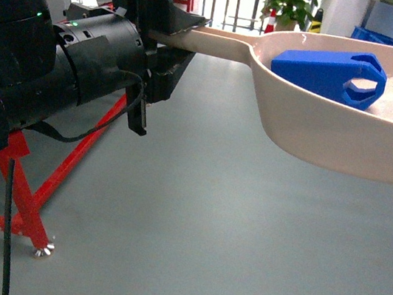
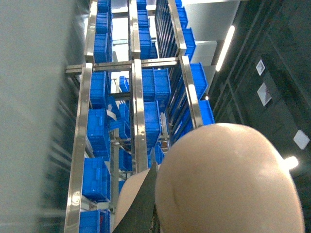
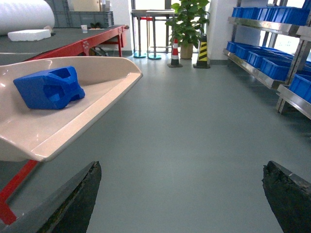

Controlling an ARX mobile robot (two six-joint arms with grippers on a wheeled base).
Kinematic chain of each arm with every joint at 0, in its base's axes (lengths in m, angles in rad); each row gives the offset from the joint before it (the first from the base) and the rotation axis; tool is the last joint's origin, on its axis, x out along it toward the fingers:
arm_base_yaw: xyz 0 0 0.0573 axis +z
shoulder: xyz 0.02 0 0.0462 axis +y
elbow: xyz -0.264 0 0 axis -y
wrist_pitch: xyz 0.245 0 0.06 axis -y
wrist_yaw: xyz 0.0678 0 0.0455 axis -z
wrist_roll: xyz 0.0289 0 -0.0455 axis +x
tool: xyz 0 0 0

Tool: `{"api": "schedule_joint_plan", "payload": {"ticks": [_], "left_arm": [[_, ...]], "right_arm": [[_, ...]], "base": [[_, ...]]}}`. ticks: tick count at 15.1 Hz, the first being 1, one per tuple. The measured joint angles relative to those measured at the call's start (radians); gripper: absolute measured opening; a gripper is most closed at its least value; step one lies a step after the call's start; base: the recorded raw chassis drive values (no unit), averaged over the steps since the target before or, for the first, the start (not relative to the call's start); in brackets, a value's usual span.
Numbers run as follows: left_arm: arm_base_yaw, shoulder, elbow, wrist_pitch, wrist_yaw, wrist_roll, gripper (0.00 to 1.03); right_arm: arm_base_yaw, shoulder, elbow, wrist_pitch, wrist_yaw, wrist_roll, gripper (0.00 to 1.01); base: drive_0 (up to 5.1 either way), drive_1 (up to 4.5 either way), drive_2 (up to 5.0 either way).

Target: Place part in tray to right shelf

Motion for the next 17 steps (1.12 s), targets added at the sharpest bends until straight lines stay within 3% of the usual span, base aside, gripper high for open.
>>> {"api": "schedule_joint_plan", "payload": {"ticks": [17], "left_arm": [[-0.001, 0.0, 0.0, -0.006, 0.001, 0.0, 0.17]], "right_arm": [[0.0, 0.0, 0.0, -0.002, -0.002, 0.0, 0.98]], "base": [[-0.1, 4.02, -4.2]]}}
